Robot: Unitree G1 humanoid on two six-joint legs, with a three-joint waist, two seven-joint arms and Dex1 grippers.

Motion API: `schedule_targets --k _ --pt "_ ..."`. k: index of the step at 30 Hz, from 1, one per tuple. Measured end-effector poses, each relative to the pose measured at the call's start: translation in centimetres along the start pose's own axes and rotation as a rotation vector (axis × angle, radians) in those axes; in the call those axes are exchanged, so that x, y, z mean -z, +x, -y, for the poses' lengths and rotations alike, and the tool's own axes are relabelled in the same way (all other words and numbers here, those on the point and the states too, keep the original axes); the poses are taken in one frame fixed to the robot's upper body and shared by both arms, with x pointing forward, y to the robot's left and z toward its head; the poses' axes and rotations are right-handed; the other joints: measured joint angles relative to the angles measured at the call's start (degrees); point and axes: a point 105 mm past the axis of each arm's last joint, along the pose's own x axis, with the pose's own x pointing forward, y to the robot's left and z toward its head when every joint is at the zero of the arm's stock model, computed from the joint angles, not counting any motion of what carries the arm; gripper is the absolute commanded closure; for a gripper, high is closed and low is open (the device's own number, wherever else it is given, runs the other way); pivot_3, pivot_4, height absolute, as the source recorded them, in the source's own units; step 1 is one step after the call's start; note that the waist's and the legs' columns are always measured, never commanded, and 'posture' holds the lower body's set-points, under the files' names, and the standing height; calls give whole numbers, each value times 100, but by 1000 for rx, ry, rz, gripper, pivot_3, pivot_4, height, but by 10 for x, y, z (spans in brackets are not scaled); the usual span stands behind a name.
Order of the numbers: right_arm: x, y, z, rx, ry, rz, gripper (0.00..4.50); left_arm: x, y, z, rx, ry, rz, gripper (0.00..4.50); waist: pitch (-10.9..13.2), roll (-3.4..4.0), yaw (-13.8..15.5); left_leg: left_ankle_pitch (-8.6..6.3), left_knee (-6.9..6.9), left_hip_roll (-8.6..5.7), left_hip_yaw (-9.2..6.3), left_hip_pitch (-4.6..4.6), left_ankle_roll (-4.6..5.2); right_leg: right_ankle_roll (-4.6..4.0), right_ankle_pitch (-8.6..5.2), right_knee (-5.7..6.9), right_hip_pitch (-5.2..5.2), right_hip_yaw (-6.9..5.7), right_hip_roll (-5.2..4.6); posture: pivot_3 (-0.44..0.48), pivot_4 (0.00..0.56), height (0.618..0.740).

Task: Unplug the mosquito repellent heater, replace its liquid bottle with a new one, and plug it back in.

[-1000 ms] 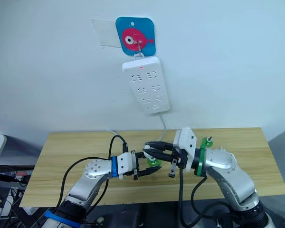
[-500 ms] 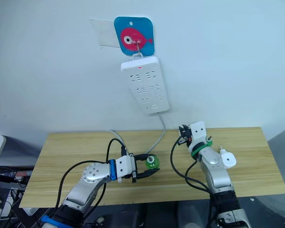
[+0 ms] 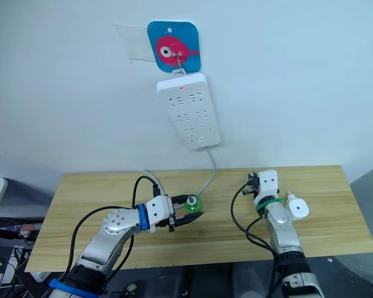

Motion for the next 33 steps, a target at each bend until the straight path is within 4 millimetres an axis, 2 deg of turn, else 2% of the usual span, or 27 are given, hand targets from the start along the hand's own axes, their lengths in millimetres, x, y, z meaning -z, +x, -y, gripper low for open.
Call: schedule_targets --k 3,9,15,21,25,27,29,33 --pt "7 0 -1 6 13 -22 4312 0 0 0 1 -1 2 2262 6 4 0 0 0 -1 2 0 0 0 0 -1 0 2 0 -4 299 740" --pt "8 -2 1 7 6 -25 2263 -1 1 0 1 -3 6 2262 12 10 0 0 0 -1 1 0 0 0 0 -1 0 3 0 -4 298 740" --pt "11 -16 4 -22 -12 -31 95 -1 1 0 0 -4 8 2262 18 13 2 0 0 -1 2 -1 1 0 0 -3 2 5 -1 -13 298 740" --pt "6 -49 -2 -93 -42 -42 38 -2 5 3 5 -11 21 2262 25 21 4 0 -4 0 -3 -2 1 0 0 -12 6 7 -1 -30 293 740" --pt "7 -79 -19 -184 -52 -107 38 -2 5 5 16 -5 22 2262 28 27 4 -1 -5 0 -8 -3 1 -1 -1 -18 8 13 -2 -40 295 740" --pt "6 -101 -26 -256 -95 -167 38 -3 6 6 24 3 26 2262 32 32 6 -1 -6 -1 -11 -5 1 -1 -1 -25 12 12 -4 -49 297 740" --pt "5 -117 -19 -271 -138 -238 38 -3 6 7 30 3 27 2262 36 24 8 -1 -4 -3 -11 -5 1 0 -1 -26 18 12 -7 -49 297 740" --pt "-10 -123 12 -203 -155 -321 38 -4 10 11 51 8 40 2262 40 17 4 -1 -5 -2 -14 -4 1 -1 -1 -25 20 9 -7 -58 296 740"
